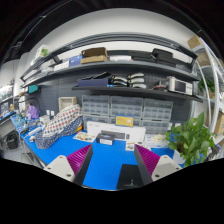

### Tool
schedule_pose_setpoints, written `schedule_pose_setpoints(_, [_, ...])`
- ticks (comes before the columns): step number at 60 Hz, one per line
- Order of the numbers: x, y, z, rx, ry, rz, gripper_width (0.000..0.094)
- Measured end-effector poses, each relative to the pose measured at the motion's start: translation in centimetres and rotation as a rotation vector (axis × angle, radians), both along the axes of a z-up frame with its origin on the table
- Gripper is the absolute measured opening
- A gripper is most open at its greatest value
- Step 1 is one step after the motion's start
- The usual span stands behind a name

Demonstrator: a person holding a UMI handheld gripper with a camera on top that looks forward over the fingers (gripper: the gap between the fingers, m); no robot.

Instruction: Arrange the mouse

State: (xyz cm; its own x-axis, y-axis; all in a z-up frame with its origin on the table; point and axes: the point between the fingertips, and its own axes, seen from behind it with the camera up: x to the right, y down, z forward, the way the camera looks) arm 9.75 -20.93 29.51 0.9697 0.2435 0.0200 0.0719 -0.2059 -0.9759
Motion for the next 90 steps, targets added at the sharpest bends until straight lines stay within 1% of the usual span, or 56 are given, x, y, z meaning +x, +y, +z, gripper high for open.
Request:
schedule_pose_setpoints(4, [0.6,-0.1,0.1,0.024,-0.008,-0.033,0.0839])
schedule_pose_setpoints(7, [0.5,-0.2,-0.8,0.019,-0.007,-0.049,0.0828])
schedule_pose_setpoints(12, [-0.6,-1.5,-3.4,-0.015,0.007,-0.062,0.0826])
schedule_pose_setpoints(18, [-2.8,-2.4,-8.3,-0.08,0.003,-0.085,0.0831])
schedule_pose_setpoints(27, [-9.4,-4.0,-16.8,-0.207,0.004,-0.052,0.0827])
schedule_pose_setpoints(33, [-15.5,-5.1,-21.5,-0.293,-0.006,-0.001,0.0825])
schedule_pose_setpoints(38, [-20.7,-5.4,-24.4,-0.35,-0.026,0.046,0.0824])
schedule_pose_setpoints(45, [-26.6,-3.7,-26.9,-0.394,-0.022,0.055,0.0824])
schedule_pose_setpoints(52, [-30.8,-0.6,-28.4,-0.419,-0.038,0.037,0.0821])
schedule_pose_setpoints(62, [-33.8,5.2,-29.0,-0.421,-0.04,-0.031,0.0815])
schedule_pose_setpoints(66, [-34.4,7.0,-29.6,-0.436,-0.034,-0.06,0.0784])
schedule_pose_setpoints(70, [-34.7,8.3,-30.5,-0.461,-0.046,-0.086,0.0725])
schedule_pose_setpoints(73, [-35.0,9.0,-30.9,-0.482,-0.055,-0.089,0.0687])
schedule_pose_setpoints(75, [-35.2,9.5,-30.8,-0.478,-0.042,-0.095,0.0628])
schedule_pose_setpoints(76, [-35.1,9.7,-30.8,-0.483,-0.042,-0.105,0.0624])
schedule_pose_setpoints(78, [-35.1,10.0,-30.9,-0.486,-0.043,-0.113,0.0572])
schedule_pose_setpoints(83, [-34.9,10.2,-30.9,-0.49,-0.039,-0.128,0.0508])
schedule_pose_setpoints(84, [-34.8,10.3,-30.9,-0.489,-0.039,-0.135,0.0464])
schedule_pose_setpoints(88, [-34.7,10.4,-30.8,-0.494,-0.026,-0.142,0.0435])
schedule_pose_setpoints(89, [-34.7,10.4,-30.9,-0.494,-0.032,-0.141,0.0406])
schedule_pose_setpoints(90, [-34.7,10.4,-30.9,-0.498,-0.038,-0.138,0.0401])
